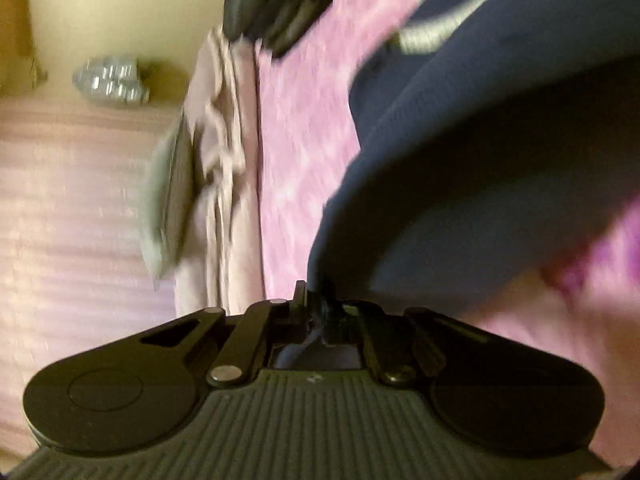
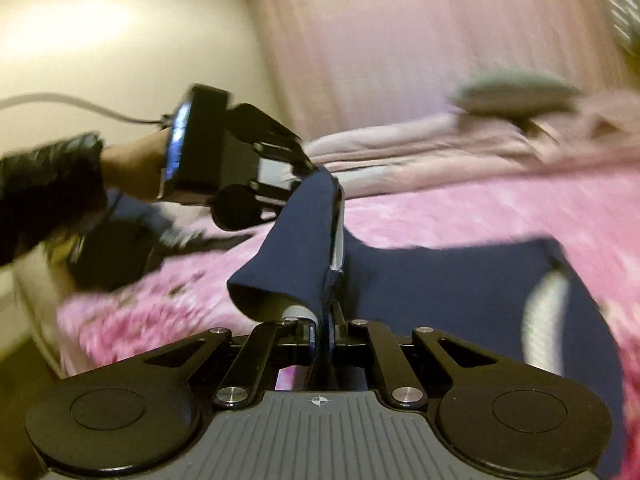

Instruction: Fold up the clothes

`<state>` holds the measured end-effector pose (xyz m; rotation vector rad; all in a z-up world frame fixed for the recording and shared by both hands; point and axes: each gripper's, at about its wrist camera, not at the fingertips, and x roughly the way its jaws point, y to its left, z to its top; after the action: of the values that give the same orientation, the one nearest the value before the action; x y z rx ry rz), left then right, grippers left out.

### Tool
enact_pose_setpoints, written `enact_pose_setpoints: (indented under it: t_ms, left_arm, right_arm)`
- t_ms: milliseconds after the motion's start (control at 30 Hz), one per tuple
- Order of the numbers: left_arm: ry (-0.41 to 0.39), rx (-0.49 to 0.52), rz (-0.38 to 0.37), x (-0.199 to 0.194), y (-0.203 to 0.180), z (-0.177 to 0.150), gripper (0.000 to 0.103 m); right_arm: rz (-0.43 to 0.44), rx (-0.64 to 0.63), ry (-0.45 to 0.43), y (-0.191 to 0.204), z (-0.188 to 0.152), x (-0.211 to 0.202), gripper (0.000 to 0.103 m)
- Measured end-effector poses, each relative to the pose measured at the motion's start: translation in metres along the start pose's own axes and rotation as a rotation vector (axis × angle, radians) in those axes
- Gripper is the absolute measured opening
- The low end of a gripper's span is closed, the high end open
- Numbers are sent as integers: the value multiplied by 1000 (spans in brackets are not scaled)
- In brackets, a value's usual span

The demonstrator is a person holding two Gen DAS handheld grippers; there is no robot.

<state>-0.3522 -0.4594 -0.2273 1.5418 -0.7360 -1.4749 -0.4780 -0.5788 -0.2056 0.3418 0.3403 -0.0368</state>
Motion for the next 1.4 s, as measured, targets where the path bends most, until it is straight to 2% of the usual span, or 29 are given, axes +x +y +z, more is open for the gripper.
enact_pose_setpoints:
  t_ms: [100,200,333,433,500,567,667,800,1000,1100,1200,1267,1333,1400]
  left_arm:
    - [-83,66,-24,25,1,51,5]
    - [-147,102,-90,60,-10,99,6]
    - [-131,123,-181,96,-35,131,14]
    - [-117,2,-195,98,-28,125,17]
    - [-111,-109,-195,88,-17,112,26]
    - [-98,-231,-195,73,-7,97,31]
    - [-67,-374,-199,55,5,76,31]
    - [-34,-492,-217,32,0,52,31]
    - [-7,-630,-237,47,-6,46,30]
    - [1,-675,-243,53,-6,44,30]
    - [15,-665,-234,62,-10,47,30]
    - [18,-647,-221,67,-15,49,30]
    - [16,-642,-210,71,-18,52,30]
    - [10,-657,-210,72,-15,52,29]
  right_arm:
    - [-55,138,-19,-34,-6,-25,4]
    - [-106,234,-10,-61,-17,-42,4]
    - [-131,367,29,-91,-27,-49,5]
    - [-108,420,32,-104,-28,-55,5]
    - [-92,436,31,-108,-28,-57,5]
    - [-73,456,24,-109,-28,-57,4]
    - [-49,432,-21,-102,-23,-67,4]
    - [-63,302,-66,-78,-15,-93,3]
    - [-118,434,58,-95,-40,-83,4]
    - [-153,418,72,-95,-40,-93,4]
    - [-201,388,75,-95,-42,-113,5]
    - [-249,357,70,-95,-39,-123,17]
    - [-302,308,35,-94,-31,-134,77]
    - [-310,230,-21,-97,-15,-136,79]
